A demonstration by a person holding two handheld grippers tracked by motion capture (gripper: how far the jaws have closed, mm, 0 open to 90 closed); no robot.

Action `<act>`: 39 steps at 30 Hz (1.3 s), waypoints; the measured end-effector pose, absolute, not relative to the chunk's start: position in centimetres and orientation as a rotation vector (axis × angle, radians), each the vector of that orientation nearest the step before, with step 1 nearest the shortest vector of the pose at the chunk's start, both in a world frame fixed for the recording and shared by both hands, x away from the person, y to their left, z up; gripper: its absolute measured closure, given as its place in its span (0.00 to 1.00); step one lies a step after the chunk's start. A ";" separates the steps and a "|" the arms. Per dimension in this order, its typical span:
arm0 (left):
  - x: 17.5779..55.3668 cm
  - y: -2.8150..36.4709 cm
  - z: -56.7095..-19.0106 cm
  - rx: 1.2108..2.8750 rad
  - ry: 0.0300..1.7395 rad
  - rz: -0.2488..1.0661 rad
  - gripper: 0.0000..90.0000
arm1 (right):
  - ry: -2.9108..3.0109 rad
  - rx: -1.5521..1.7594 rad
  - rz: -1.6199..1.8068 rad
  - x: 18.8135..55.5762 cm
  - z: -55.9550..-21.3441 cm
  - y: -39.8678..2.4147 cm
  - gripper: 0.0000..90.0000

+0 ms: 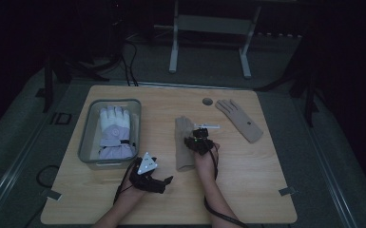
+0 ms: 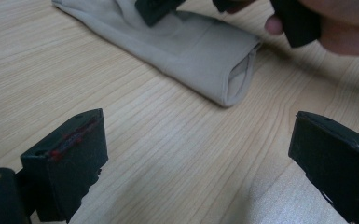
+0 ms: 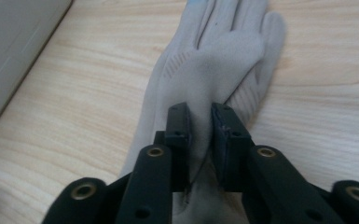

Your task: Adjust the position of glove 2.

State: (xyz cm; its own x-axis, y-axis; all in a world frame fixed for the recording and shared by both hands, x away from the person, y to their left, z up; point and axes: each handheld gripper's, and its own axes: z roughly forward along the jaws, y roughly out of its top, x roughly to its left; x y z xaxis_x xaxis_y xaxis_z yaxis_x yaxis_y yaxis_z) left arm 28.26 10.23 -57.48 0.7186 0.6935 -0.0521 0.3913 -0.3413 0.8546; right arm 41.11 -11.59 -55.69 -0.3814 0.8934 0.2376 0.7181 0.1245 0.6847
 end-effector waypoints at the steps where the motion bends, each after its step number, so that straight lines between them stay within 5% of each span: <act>1: 28.3 10.2 -57.5 1.973 0.830 0.401 0.05 | 2.172 1.587 1.107 41.0 -55.8 -11.5 0.82; 10: 28.3 10.2 -57.5 1.972 0.833 0.401 0.05 | 2.214 1.502 1.094 39.8 -55.9 -10.3 0.58; 17: 28.3 10.3 -57.5 1.970 0.832 0.394 0.05 | 2.253 1.444 1.113 39.1 -55.1 -10.2 0.49; 27: 28.2 10.3 -57.5 1.972 0.833 0.394 0.05 | 2.269 1.357 1.217 39.1 -51.5 -13.5 0.18; 39: 28.3 10.3 -57.5 1.975 0.836 0.392 0.05 | 2.200 1.251 1.166 40.5 -49.1 -21.4 0.20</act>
